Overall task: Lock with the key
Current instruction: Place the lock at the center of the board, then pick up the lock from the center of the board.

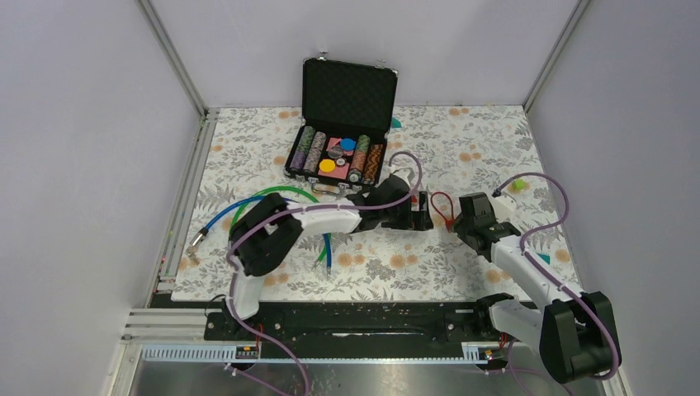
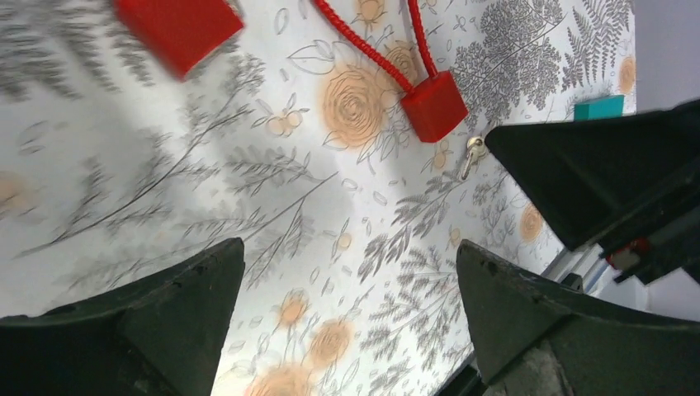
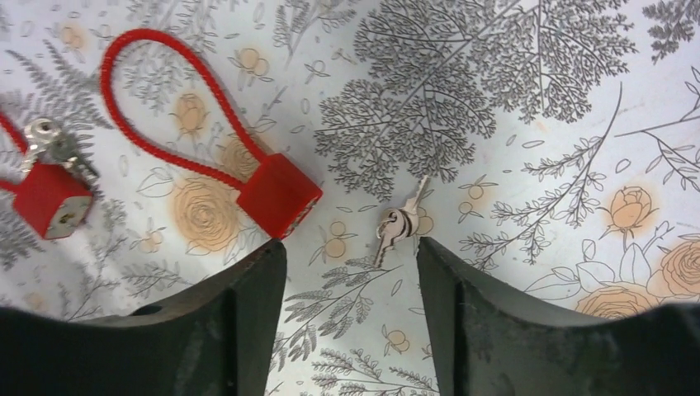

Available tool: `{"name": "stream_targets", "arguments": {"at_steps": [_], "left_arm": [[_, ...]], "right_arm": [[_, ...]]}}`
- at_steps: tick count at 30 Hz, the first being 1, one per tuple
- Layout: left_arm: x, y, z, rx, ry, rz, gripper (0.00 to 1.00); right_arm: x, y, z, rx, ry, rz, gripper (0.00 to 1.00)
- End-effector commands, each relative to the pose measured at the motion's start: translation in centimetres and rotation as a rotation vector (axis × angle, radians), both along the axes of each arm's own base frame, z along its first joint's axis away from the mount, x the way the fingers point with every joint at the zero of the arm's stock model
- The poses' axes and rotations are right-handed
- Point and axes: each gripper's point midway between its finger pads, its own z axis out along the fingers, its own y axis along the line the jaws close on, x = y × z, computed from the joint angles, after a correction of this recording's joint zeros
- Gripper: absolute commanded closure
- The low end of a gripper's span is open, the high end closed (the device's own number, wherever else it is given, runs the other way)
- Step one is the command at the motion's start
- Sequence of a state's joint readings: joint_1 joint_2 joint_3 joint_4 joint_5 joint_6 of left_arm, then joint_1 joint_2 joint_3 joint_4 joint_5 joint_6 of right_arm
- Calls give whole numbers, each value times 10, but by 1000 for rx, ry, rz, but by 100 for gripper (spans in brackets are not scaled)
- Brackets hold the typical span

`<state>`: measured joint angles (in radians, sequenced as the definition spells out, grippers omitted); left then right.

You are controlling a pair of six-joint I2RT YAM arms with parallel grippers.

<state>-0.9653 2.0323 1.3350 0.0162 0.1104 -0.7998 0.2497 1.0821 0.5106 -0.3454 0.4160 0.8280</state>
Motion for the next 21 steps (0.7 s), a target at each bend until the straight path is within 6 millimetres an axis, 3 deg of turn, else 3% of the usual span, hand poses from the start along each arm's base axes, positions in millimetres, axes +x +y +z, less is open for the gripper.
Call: {"name": "stream_targets", "arguments": {"at_steps": [1, 3, 12, 16, 21], "left_arm": [[18, 32, 62, 15, -195, 88, 1], [16, 53, 69, 41, -231, 126, 1], [-4, 153, 106, 102, -341, 270, 1], [-19, 201, 125, 113, -385, 339, 1], [-33, 269, 156, 147, -471, 473, 1]], "right_arm": [[20, 5, 34, 24, -108, 10, 31], [22, 11, 40, 49, -126, 48, 27], [33, 95, 68, 221, -168, 386, 26], [31, 155, 72, 246, -162, 550, 33], [33, 246, 82, 229, -155, 779, 38]]}}
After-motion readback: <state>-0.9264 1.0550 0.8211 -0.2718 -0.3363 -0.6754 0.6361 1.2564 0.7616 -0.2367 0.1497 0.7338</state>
